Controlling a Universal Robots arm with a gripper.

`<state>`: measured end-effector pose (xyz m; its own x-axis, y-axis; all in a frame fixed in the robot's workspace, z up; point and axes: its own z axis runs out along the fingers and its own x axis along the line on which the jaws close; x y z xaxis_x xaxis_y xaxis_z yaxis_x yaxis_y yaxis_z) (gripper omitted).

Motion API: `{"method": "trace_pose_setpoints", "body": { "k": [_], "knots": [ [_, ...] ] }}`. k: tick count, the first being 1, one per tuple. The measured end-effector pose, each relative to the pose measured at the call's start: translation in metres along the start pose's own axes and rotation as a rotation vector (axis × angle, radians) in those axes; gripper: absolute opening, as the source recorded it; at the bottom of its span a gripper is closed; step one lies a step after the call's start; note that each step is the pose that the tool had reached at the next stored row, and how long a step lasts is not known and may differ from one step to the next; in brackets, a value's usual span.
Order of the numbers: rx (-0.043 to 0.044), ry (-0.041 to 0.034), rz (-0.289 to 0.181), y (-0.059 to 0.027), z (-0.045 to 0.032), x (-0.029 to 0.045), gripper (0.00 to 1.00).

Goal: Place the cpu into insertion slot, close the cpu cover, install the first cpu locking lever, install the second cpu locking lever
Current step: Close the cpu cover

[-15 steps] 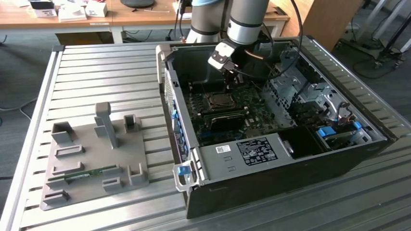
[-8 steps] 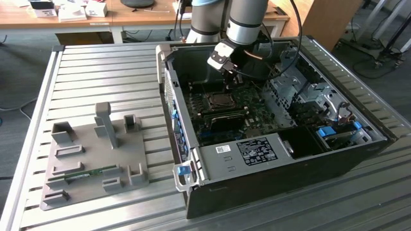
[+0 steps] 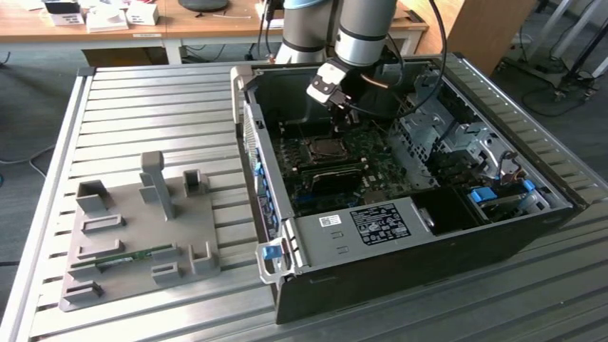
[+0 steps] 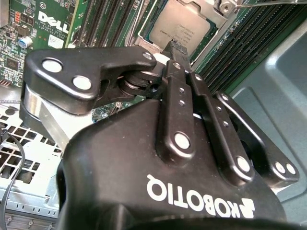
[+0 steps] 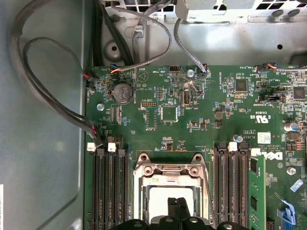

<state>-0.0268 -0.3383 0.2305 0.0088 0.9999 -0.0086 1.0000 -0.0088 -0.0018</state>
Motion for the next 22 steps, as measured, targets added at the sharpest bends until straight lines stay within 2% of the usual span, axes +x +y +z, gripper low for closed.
{"method": "trace_pose_setpoints", "body": {
  "k": [9, 12, 22],
  "knots": [
    [-0.0012, 0.0001, 0.0, -0.0104, 0.0019, 0.0, 0.11],
    [-0.0012, -0.0002, -0.006, -0.0115, 0.0024, -0.0001, 0.11],
    [-0.0028, -0.0002, -0.178, -0.0116, 0.0038, 0.0, 0.11]
  ]
}}
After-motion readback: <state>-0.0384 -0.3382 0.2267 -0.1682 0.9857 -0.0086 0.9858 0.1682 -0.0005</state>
